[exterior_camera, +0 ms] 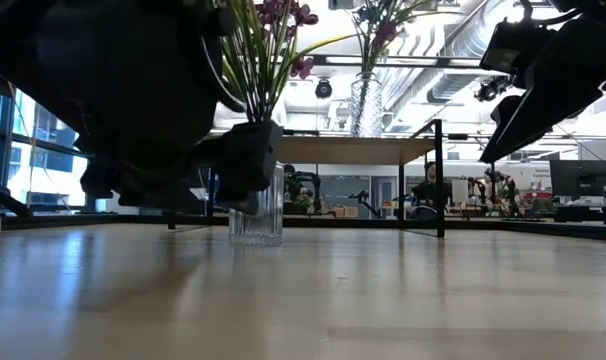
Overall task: Pick and place flowers into a vace then onto a shelf
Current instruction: Put the flower vase on the shelf
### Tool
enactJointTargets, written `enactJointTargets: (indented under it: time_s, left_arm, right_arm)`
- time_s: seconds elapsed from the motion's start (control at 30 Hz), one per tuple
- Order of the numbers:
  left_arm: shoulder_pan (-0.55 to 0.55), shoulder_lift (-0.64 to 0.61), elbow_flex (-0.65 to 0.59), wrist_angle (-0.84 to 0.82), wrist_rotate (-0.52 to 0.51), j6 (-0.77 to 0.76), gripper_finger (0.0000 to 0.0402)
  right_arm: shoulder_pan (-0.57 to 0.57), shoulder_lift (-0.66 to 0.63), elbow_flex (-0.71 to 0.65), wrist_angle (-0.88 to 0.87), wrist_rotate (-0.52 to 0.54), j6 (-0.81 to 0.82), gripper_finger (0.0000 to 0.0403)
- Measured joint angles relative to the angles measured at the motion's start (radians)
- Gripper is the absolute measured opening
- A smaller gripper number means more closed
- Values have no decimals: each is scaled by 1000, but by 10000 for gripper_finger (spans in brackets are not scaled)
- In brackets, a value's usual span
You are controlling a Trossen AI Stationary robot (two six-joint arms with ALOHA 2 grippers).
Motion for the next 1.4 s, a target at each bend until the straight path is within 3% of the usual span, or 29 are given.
enactJointTargets:
  time_s: [0.3, 0.53, 0.73, 1.4]
  left_arm:
    - [0, 2, 0, 37, -12, 52, 356]
    - [67, 2, 0, 104, 92, 26, 356]
    - [98, 2, 0, 198, 54, 244, 356]
    - [189, 2, 0, 217, -43, 311, 356]
  right_arm:
    - [0, 0, 0, 0, 0, 0, 326]
    - [0, 0, 0, -1, 0, 0, 326]
    - [0, 0, 0, 0, -1, 0, 326]
    - [0, 0, 2, 0, -1, 0, 326]
